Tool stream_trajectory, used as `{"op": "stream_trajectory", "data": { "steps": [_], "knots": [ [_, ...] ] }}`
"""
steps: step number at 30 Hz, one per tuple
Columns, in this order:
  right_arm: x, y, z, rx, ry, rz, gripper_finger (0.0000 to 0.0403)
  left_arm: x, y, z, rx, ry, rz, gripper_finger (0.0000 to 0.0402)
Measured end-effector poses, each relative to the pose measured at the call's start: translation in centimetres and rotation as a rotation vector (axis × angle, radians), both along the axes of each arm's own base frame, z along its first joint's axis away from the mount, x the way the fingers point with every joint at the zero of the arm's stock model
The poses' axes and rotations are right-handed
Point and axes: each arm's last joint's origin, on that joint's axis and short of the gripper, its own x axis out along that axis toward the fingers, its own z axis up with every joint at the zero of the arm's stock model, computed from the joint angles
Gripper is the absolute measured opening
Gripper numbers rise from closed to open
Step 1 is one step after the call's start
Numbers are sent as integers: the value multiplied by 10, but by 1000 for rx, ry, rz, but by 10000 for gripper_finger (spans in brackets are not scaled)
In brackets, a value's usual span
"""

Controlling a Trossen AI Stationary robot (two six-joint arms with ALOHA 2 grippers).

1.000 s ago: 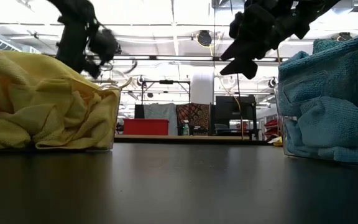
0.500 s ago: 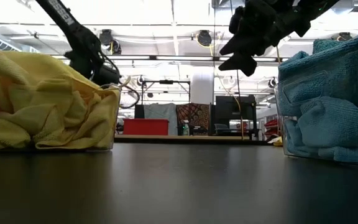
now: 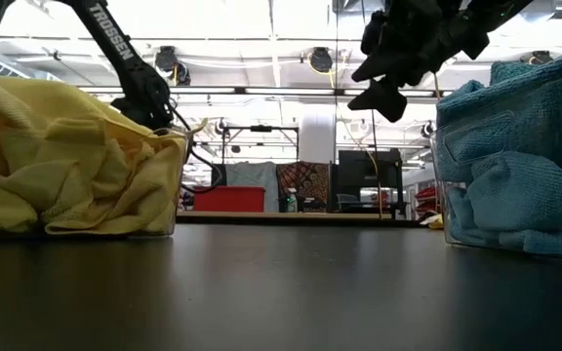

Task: Sort microfiber towel by color & place in baskets
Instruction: Put the blue microfiber towel into the right transparent bin

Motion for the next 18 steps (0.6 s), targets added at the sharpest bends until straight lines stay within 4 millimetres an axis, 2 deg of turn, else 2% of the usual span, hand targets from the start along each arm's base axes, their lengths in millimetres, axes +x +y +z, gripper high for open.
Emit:
{"op": "stream_trajectory", "data": {
  "steps": [4,10,11,18],
  "knots": [
    [0,0,1,-9,-6,0,249,0,1,0,-14,-15,-21,184],
    [3,-1,6,-33,-64,-11,249,0,0,1,-72,-40,-85,35],
    [3,-1,6,-33,-73,-14,249,0,0,2,-75,-41,-89,21],
    [5,-2,9,-40,-97,-38,249,7,8,14,-42,-43,-125,10]
  ]
}}
